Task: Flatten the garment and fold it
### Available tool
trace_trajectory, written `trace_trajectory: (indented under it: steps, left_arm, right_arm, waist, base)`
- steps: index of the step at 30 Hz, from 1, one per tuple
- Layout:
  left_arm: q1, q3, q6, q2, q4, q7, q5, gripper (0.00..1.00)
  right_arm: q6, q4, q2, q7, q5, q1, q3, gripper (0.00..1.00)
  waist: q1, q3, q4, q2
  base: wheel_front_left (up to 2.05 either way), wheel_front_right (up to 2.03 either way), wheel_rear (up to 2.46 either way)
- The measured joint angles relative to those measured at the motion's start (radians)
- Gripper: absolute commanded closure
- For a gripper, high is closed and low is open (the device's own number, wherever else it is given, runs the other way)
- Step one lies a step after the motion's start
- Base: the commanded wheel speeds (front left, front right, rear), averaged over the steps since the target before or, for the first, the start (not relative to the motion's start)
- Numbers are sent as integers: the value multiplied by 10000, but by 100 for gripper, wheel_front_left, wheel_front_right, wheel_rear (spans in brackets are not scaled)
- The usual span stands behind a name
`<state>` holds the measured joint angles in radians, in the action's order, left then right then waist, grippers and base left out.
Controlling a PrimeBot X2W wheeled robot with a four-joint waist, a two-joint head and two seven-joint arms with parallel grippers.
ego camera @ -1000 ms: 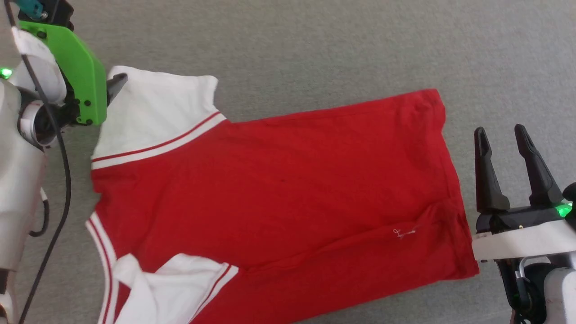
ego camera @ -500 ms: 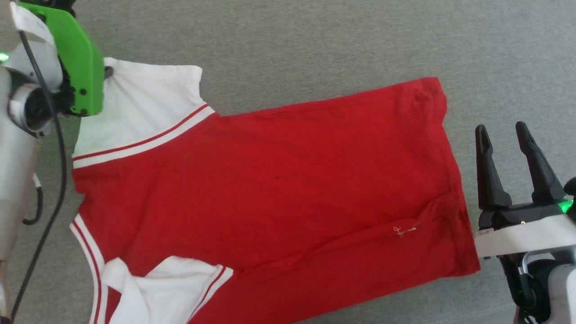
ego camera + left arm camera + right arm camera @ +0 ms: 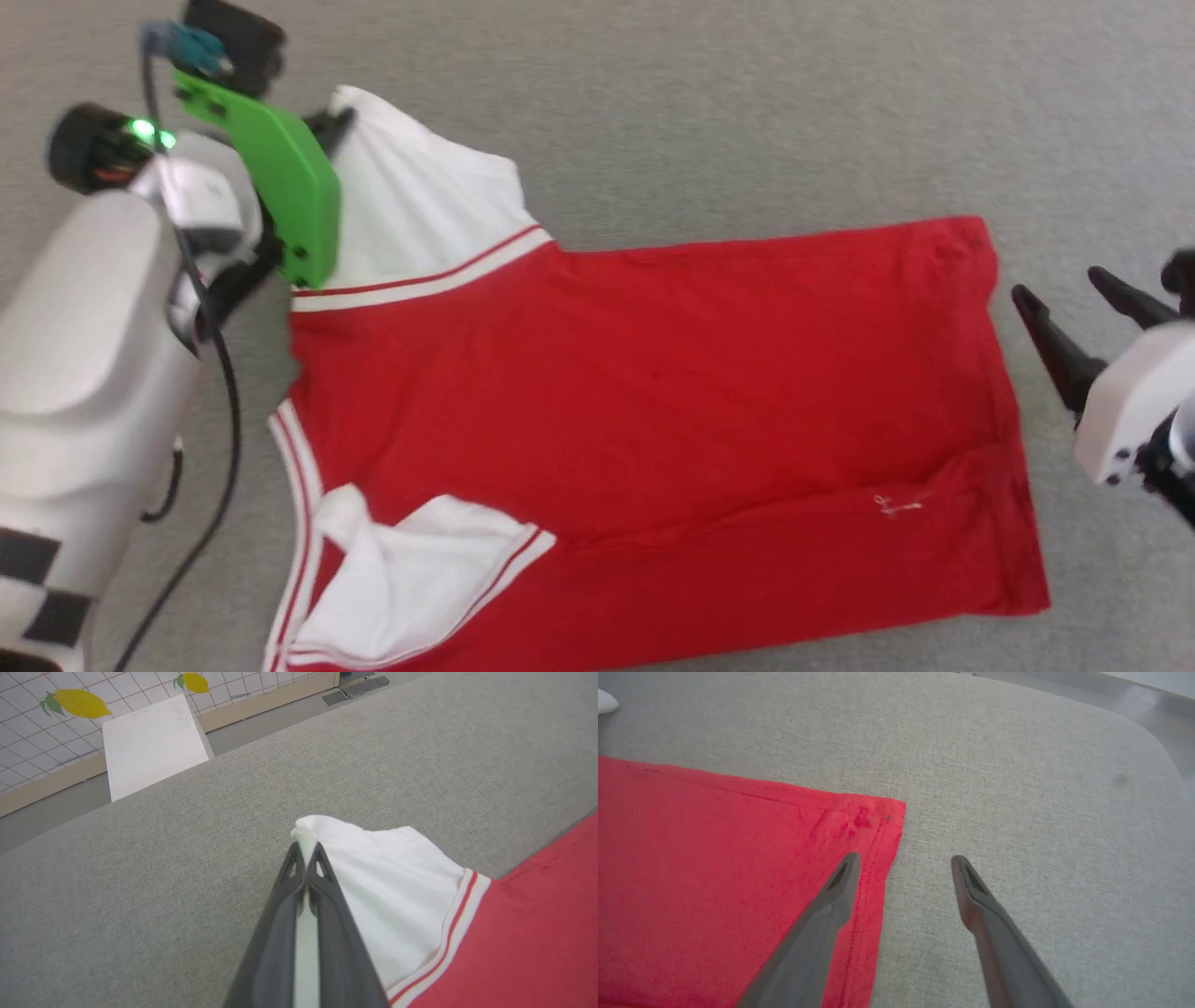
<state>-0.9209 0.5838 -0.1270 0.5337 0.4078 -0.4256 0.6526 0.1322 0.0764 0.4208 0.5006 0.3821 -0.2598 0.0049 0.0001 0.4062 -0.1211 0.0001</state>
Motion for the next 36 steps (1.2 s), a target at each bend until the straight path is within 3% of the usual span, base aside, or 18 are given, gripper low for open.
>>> trace_trajectory:
  steps: [8, 13, 22, 23, 25, 32, 36]
  left_arm:
    - [1015, 376, 2, 63, -2140, 1195, -35, 100]
    - [1759, 550, 209, -6, -3369, 1553, -84, 100]
    - [2664, 844, 662, -228, -4583, 1910, -142, 100]
    - [2699, 855, 681, -236, -4615, 1919, -155, 100]
    - [2775, 855, 761, -257, -4669, 2000, -155, 100]
    - [3178, 696, 1034, -290, -4558, 2493, -144, 100]
    - [3914, 328, 1275, -213, -4548, 3026, 171, 100]
  right_arm:
    - [0, -1569, 1526, 2541, 640, -1848, 926, 0]
    - [0, -2499, 2042, 3120, 721, -2478, 1593, 0]
    - [0, -3662, 2627, 3116, 779, -2836, 2976, 0]
    - [-2, -3708, 2688, 3127, 821, -2850, 3083, 27]
    - [-2, -3737, 2840, 3175, 968, -2927, 3310, 100]
    - [0, -4119, 2778, 1944, 1093, -3002, 3423, 100]
    - [0, -4205, 2176, 767, 1530, -2774, 2951, 100]
  waist:
    - [0, -322, 1133, 0]
    - [-1, -325, 1786, 0]
    - [-2, -148, 2653, 0]
    - [-2, -126, 2699, -1]
    - [-1, -75, 2788, -1]
    - [-1, -223, 2814, 0]
    - [-1, -728, 2707, 0]
  base:
    - [0, 0, 0]
    - [0, 0, 0]
    - [0, 0, 0]
    - [0, 0, 0]
    - [0, 0, 0]
    - [0, 0, 0]
    - [0, 0, 0]
